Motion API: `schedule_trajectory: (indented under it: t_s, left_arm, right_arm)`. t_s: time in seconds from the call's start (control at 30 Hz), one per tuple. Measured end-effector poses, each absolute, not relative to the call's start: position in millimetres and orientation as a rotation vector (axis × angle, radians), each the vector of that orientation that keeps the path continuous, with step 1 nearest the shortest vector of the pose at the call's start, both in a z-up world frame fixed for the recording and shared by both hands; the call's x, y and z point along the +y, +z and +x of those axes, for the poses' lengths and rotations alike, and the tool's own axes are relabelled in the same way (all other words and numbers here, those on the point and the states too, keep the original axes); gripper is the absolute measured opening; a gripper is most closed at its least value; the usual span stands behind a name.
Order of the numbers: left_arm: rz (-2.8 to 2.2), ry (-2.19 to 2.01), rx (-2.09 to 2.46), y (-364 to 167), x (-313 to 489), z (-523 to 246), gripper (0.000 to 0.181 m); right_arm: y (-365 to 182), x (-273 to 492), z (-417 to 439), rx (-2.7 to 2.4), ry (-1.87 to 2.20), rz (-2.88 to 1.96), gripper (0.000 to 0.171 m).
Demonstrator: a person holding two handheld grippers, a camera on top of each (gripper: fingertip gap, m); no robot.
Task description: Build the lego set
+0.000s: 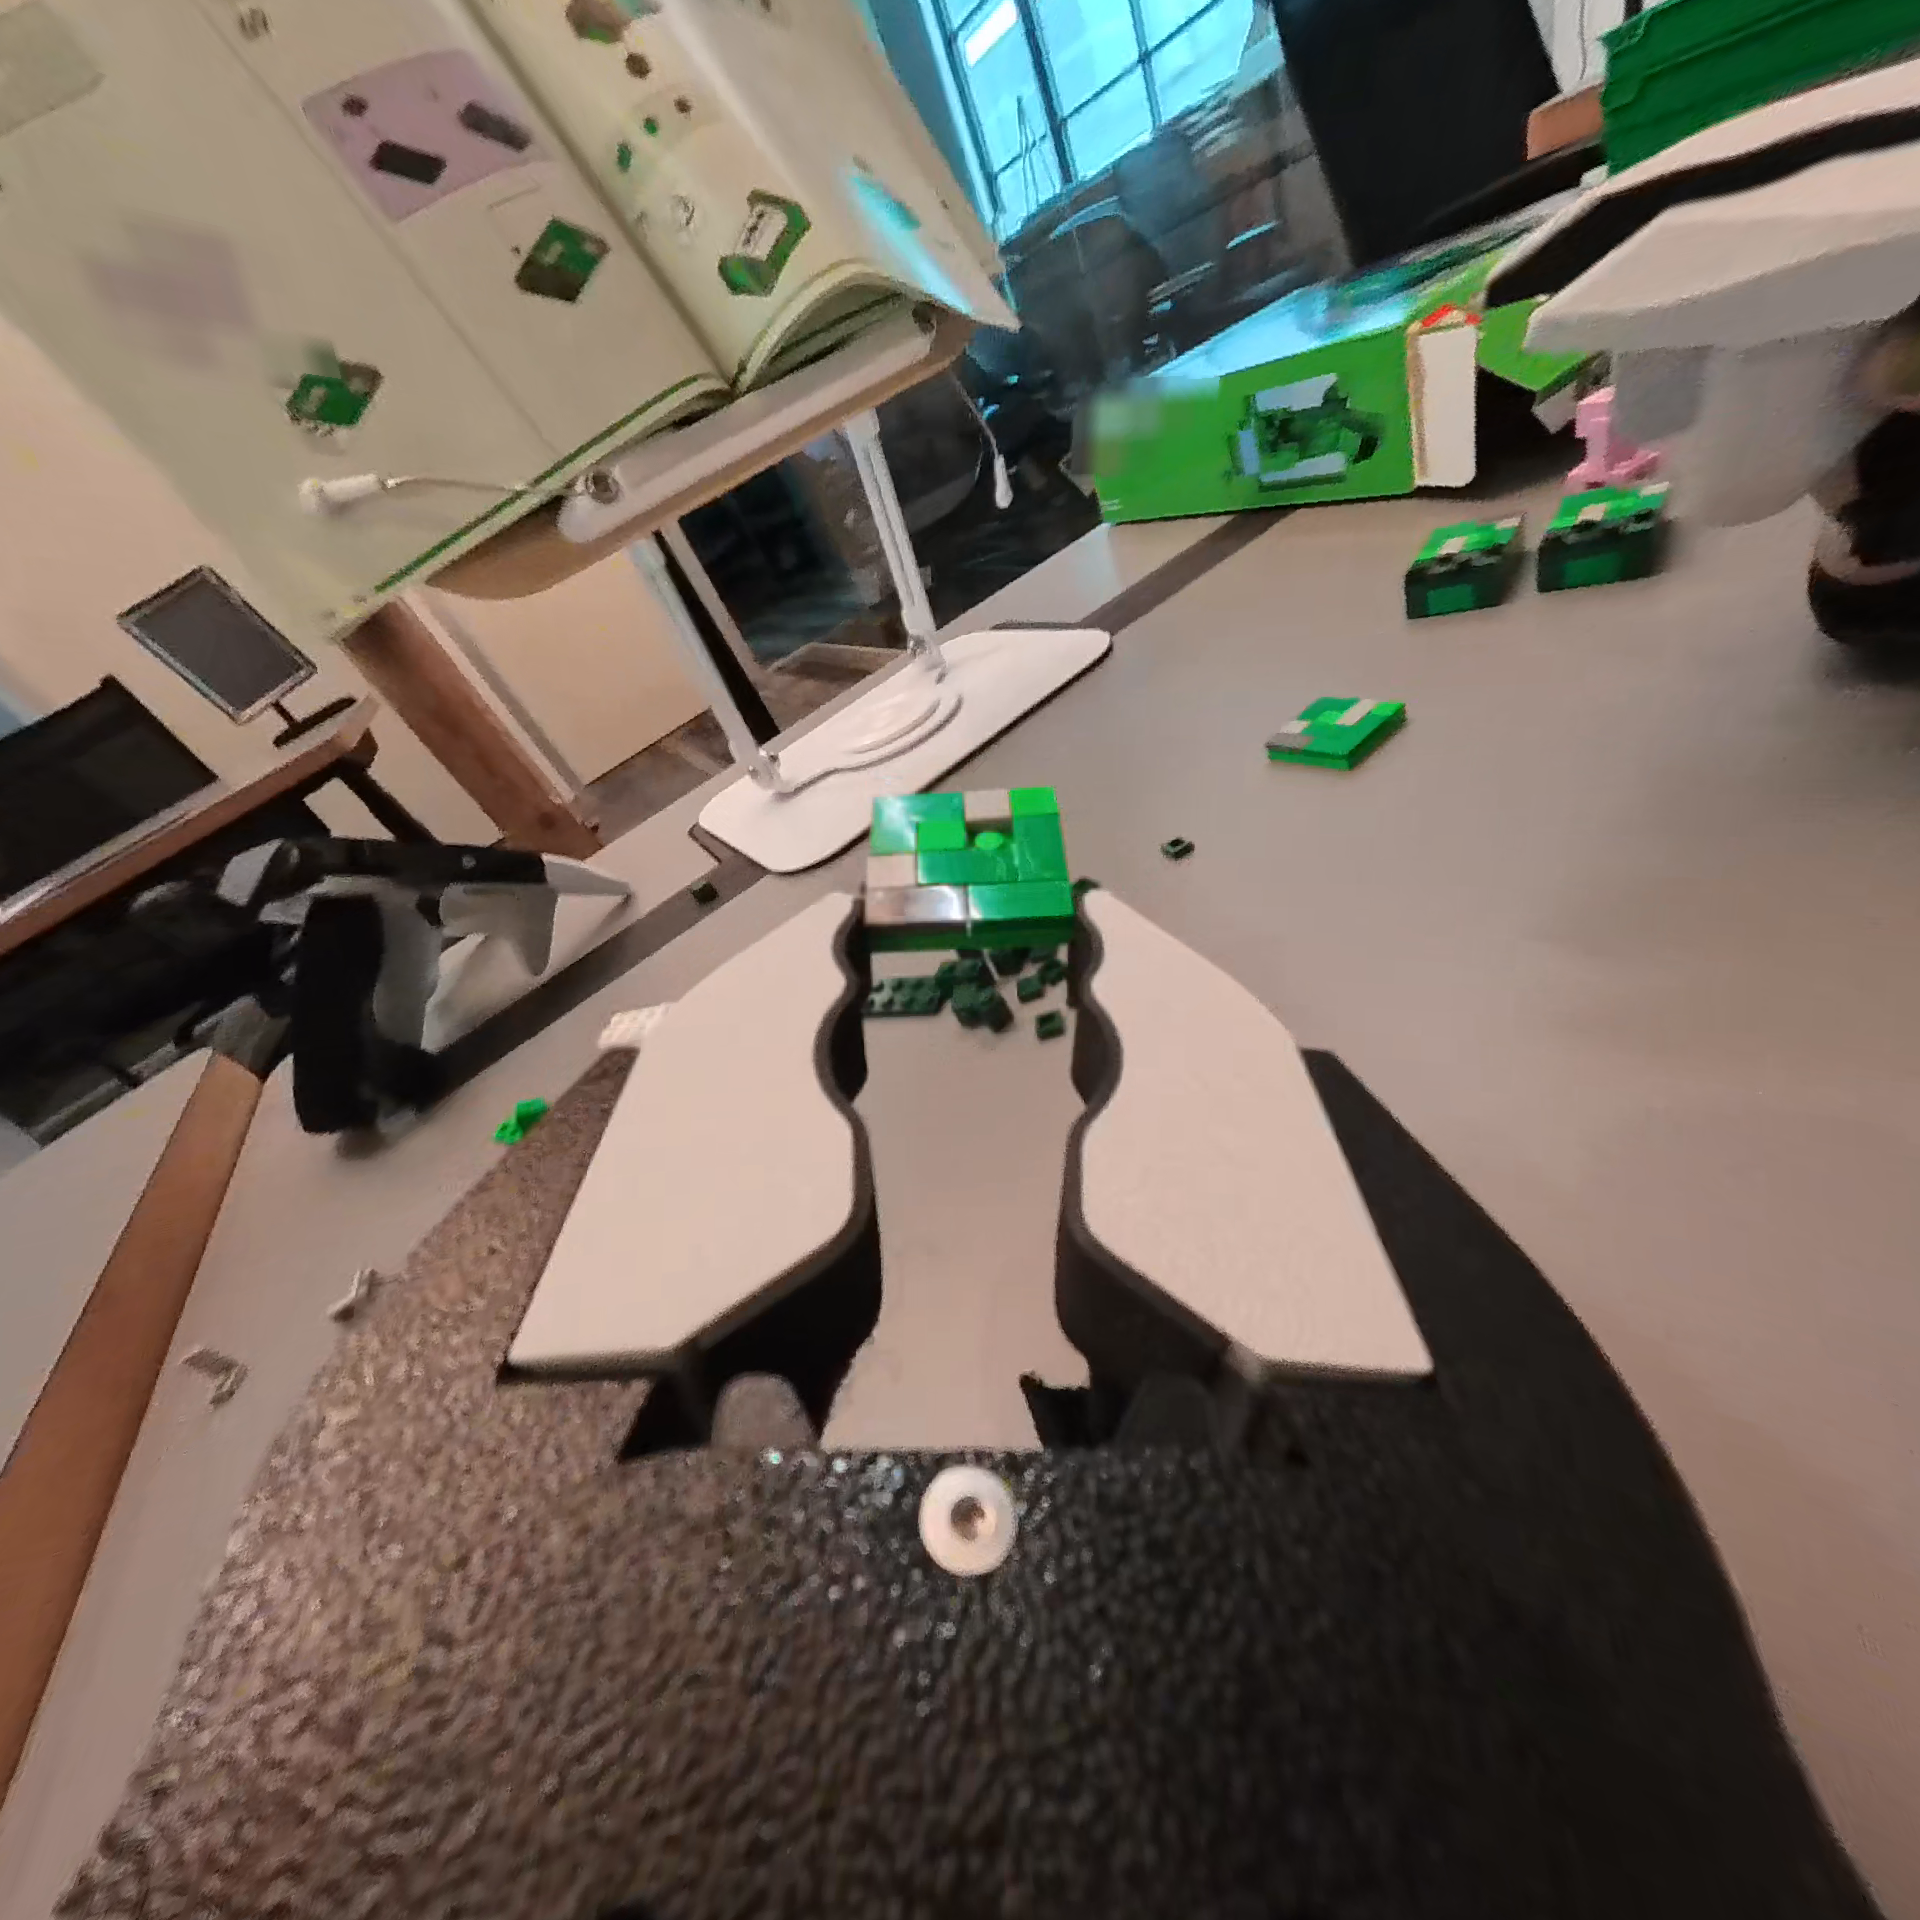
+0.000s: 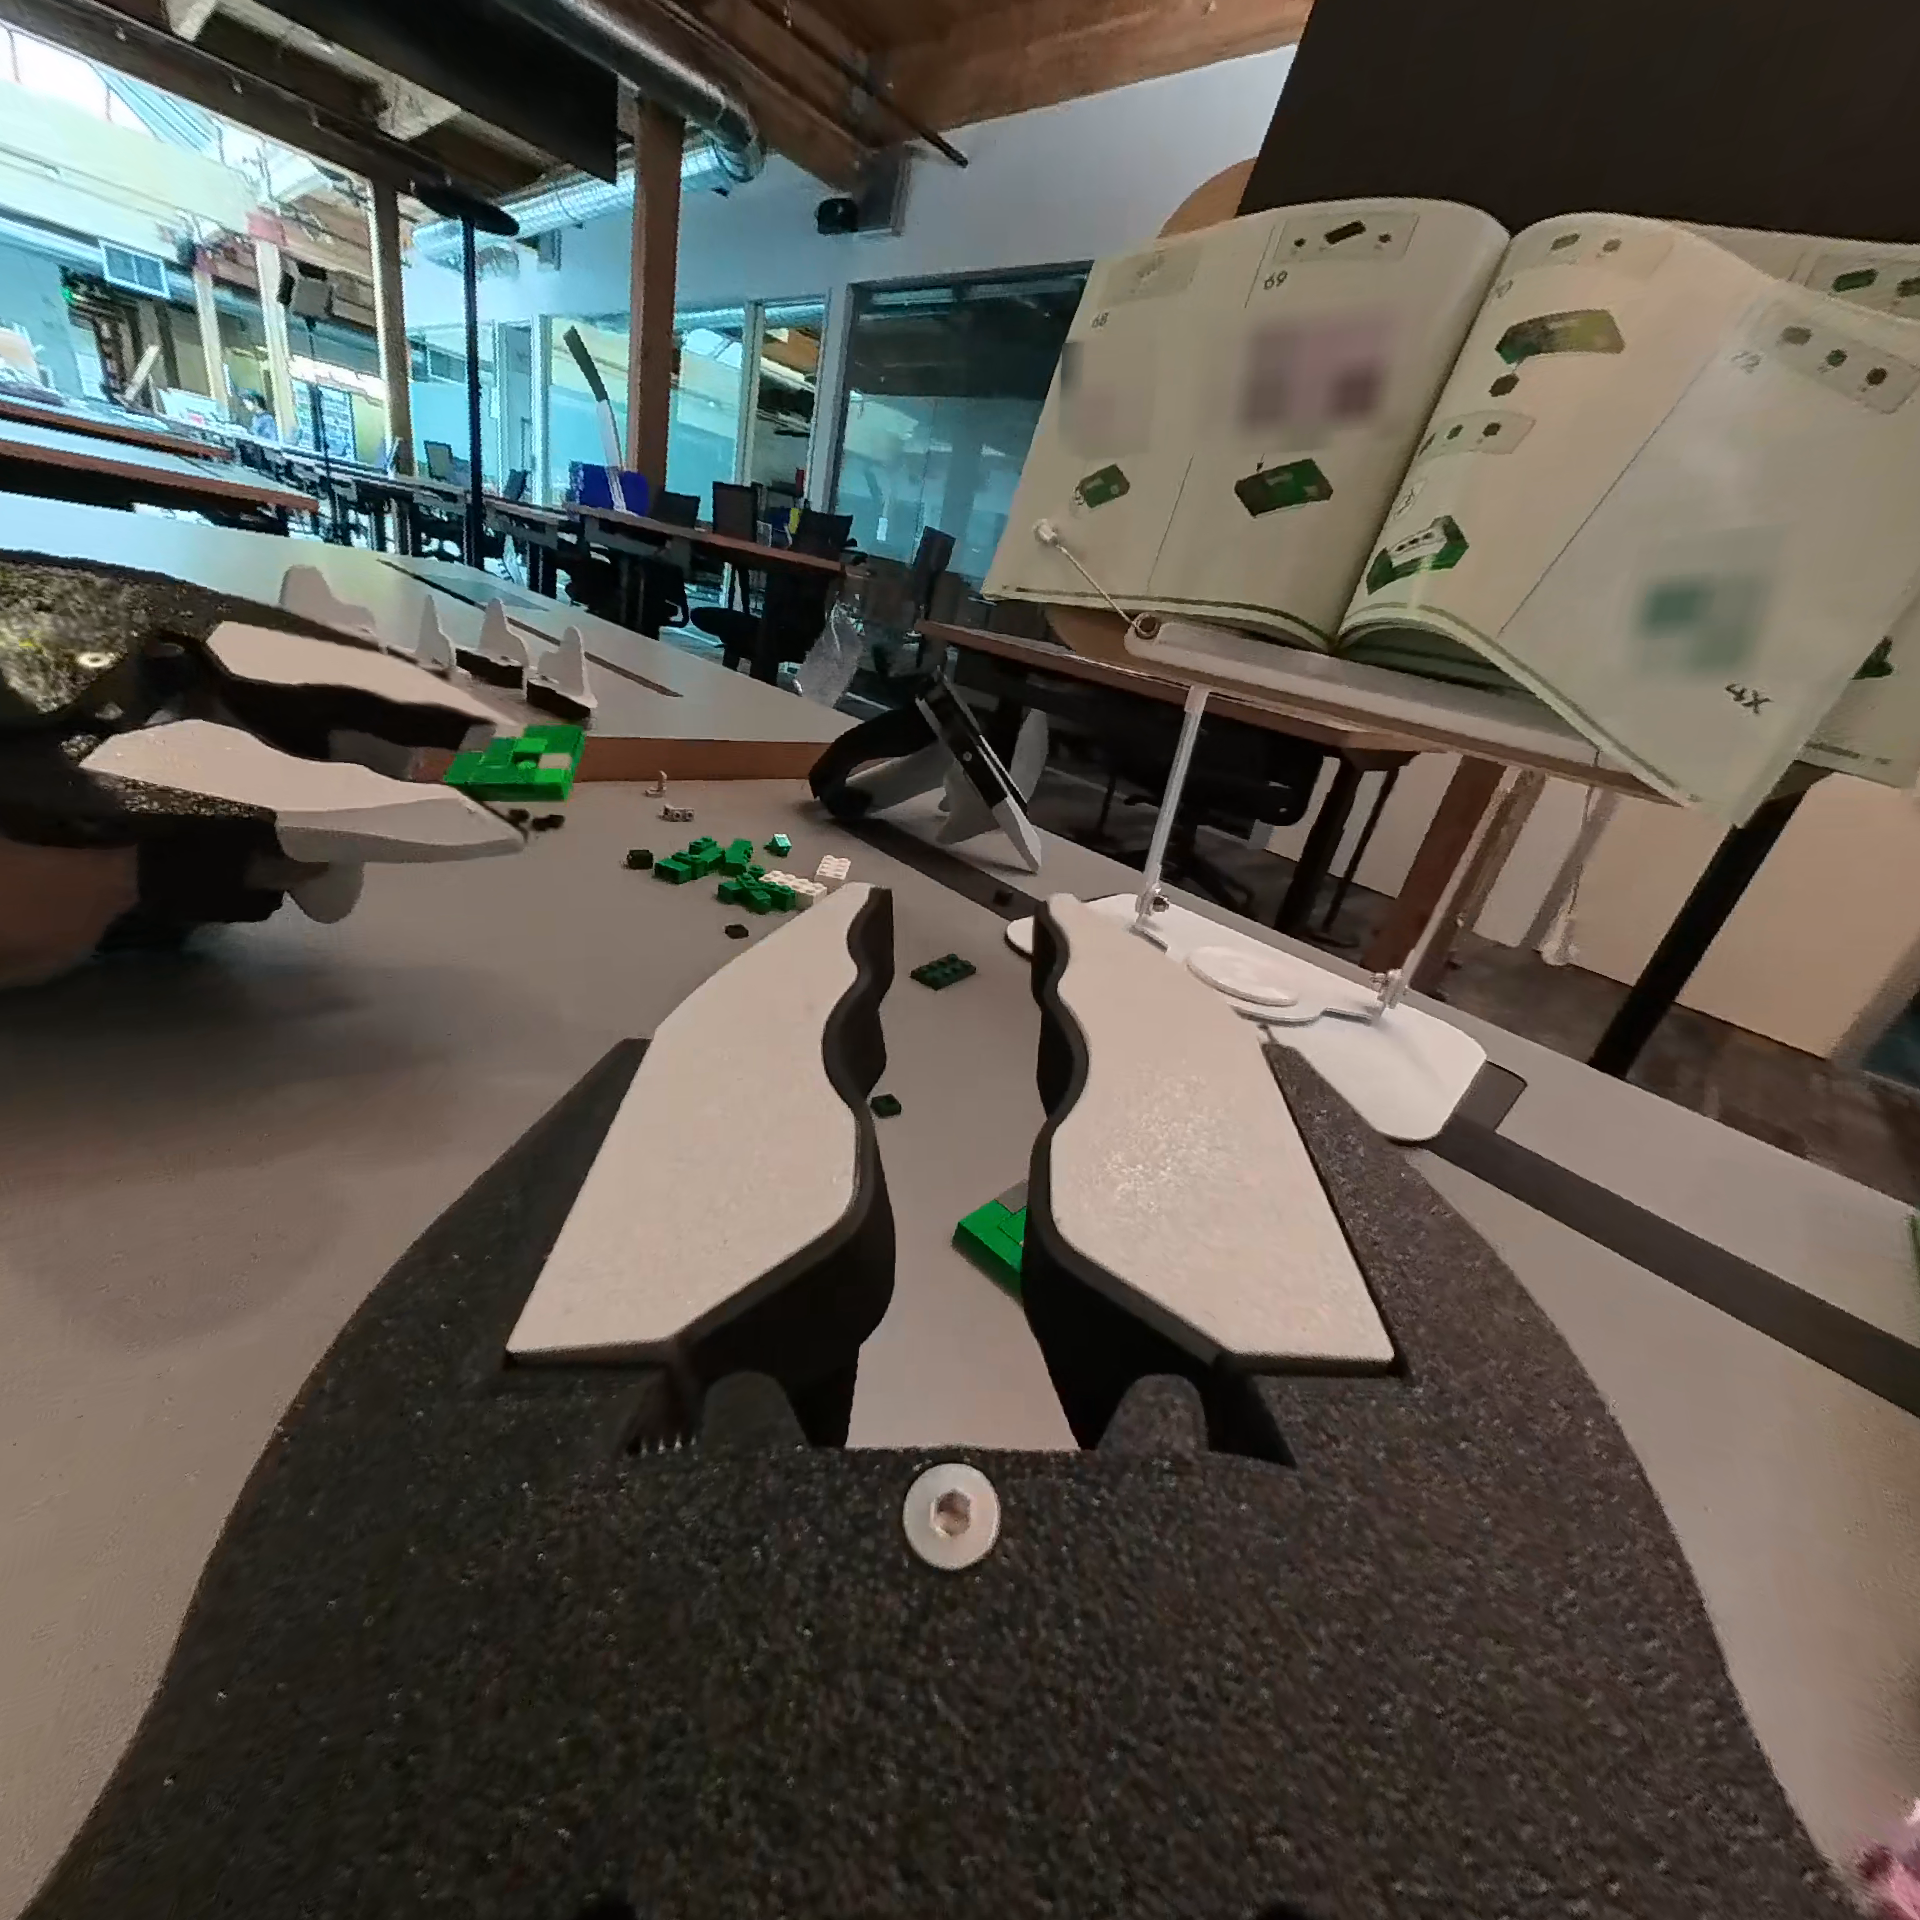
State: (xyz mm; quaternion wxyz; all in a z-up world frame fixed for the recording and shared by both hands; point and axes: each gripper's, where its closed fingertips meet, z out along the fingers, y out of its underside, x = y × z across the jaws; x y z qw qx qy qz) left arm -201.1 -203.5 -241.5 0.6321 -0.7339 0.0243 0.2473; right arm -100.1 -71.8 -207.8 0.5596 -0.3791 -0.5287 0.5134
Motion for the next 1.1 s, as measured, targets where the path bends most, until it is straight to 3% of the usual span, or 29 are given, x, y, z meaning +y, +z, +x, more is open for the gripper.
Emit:
schedule_trajectory:
  t_s: [0.6, 1.1]
  left_arm:
    - [-1.688, 0.756, -0.018, -242.2, -245.2, -143.6, 0.036]
    - [-1.668, 0.885, -0.086, -238.0, -258.5, -154.1, 0.036]
  right_arm:
    - [-201.7, -89.0, -35.6, -1.243, 1.165, -0.815, 0.020]
    - [-210.9, -86.0, -36.0, -1.278, 1.116, -0.864, 0.017]
